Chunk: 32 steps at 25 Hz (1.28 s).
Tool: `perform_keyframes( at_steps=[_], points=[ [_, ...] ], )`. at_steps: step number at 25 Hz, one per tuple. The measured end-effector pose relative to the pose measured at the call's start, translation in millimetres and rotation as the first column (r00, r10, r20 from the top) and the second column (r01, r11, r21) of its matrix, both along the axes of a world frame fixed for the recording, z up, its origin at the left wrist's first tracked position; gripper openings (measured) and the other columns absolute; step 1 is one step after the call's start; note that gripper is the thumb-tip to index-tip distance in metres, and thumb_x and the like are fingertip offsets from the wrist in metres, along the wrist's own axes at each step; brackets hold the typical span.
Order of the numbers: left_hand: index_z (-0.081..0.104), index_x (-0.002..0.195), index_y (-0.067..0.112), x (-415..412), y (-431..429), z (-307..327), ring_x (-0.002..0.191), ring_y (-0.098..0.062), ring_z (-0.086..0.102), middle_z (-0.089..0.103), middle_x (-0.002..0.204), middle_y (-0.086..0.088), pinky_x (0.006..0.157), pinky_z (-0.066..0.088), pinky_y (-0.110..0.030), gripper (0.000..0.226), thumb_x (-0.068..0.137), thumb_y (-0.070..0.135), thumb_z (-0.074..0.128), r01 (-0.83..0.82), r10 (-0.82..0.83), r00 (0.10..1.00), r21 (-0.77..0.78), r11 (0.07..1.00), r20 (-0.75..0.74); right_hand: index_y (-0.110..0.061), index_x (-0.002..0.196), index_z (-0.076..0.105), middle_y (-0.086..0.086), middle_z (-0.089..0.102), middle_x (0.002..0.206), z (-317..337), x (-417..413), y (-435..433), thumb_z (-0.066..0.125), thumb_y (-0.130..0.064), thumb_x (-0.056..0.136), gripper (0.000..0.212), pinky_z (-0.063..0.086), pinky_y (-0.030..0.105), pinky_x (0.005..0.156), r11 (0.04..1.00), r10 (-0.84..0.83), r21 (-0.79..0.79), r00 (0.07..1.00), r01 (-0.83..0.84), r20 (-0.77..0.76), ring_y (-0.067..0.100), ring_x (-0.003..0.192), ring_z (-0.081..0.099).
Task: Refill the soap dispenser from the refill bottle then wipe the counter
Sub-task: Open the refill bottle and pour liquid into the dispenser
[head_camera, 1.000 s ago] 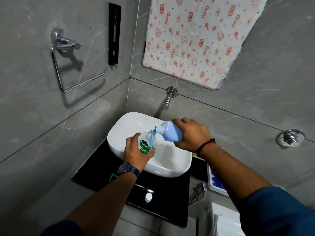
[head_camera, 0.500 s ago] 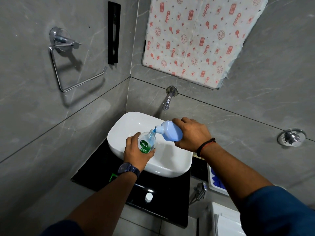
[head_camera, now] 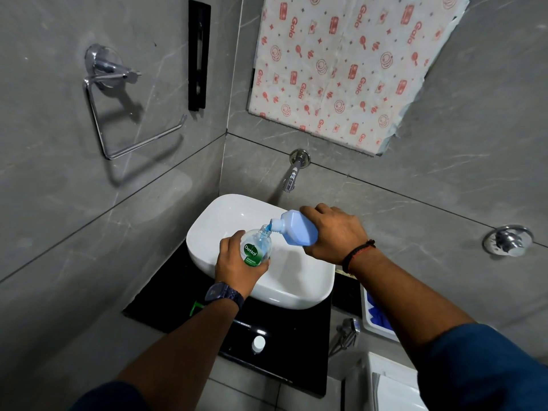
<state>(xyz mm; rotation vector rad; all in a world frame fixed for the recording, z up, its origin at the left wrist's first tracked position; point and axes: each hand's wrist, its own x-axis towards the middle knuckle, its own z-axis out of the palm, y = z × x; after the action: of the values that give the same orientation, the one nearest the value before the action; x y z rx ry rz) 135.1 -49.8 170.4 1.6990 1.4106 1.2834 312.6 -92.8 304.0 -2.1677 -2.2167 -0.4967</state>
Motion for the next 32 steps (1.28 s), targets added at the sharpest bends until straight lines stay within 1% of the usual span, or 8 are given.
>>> perform_keyframes(
  at_steps=[8,13,18,21,28,32],
  points=[
    [0.05,0.119,0.018,0.1,1.8,-2.1,0.093,-0.026,0.058,0.052,0.111,-0.008,0.077,0.044,-0.026,0.082,0.047,0.03,0.089,0.0,0.0,1.0,-0.005,1.0,-0.008,-0.032,0.126,0.044,0.001,0.06,0.104,-0.2,-0.5,1.9,0.068,-0.043,0.066,0.066,0.048,0.034,0.064,1.0,0.006,0.0,1.0,-0.006,0.016,0.029,0.09,0.059],
    [0.049,0.12,0.017,0.1,2.1,-3.0,0.095,-0.026,0.058,0.052,0.111,-0.008,0.079,0.045,-0.027,0.083,0.047,0.029,0.089,0.014,-0.014,1.0,-0.004,1.0,-0.005,-0.031,0.127,0.045,0.001,0.06,0.103,-1.3,-0.5,1.8,0.07,-0.042,0.066,0.067,0.041,0.03,0.061,1.0,0.013,0.008,1.0,-0.013,0.022,0.03,0.089,0.06],
    [0.049,0.119,0.018,-0.8,1.6,-2.7,0.093,-0.027,0.059,0.051,0.11,-0.008,0.078,0.047,-0.029,0.083,0.047,0.029,0.089,0.013,-0.013,1.0,-0.002,1.0,-0.003,-0.031,0.126,0.045,0.001,0.06,0.103,-1.4,-0.6,1.9,0.069,-0.042,0.065,0.066,0.043,0.031,0.062,1.0,0.009,0.009,1.0,-0.01,0.026,0.029,0.088,0.06],
    [0.05,0.119,0.017,-1.2,1.0,-2.6,0.091,-0.029,0.059,0.051,0.11,-0.009,0.078,0.05,-0.033,0.083,0.047,0.027,0.089,0.007,-0.007,1.0,0.003,1.0,0.004,-0.032,0.125,0.046,0.0,0.06,0.102,-1.8,-0.4,2.0,0.068,-0.042,0.065,0.065,0.042,0.031,0.061,1.0,0.006,0.011,1.0,-0.007,0.031,0.029,0.088,0.06],
    [0.05,0.118,0.017,-1.2,3.3,-4.3,0.092,-0.027,0.058,0.052,0.109,-0.008,0.077,0.045,-0.027,0.083,0.046,0.028,0.089,0.015,-0.015,1.0,0.011,1.0,-0.003,-0.031,0.125,0.046,0.001,0.06,0.103,-0.5,-1.8,3.3,0.068,-0.042,0.066,0.064,0.047,0.033,0.064,1.0,0.011,0.003,1.0,-0.011,0.024,0.029,0.089,0.06],
    [0.05,0.118,0.017,-1.7,4.2,-4.3,0.091,-0.028,0.059,0.052,0.109,-0.009,0.078,0.048,-0.031,0.084,0.045,0.028,0.089,0.009,-0.009,1.0,0.011,1.0,0.004,-0.031,0.127,0.045,0.001,0.06,0.104,0.2,-2.4,3.5,0.069,-0.042,0.067,0.065,0.047,0.033,0.065,1.0,0.018,-0.005,1.0,-0.018,0.02,0.029,0.09,0.059]
  ],
)
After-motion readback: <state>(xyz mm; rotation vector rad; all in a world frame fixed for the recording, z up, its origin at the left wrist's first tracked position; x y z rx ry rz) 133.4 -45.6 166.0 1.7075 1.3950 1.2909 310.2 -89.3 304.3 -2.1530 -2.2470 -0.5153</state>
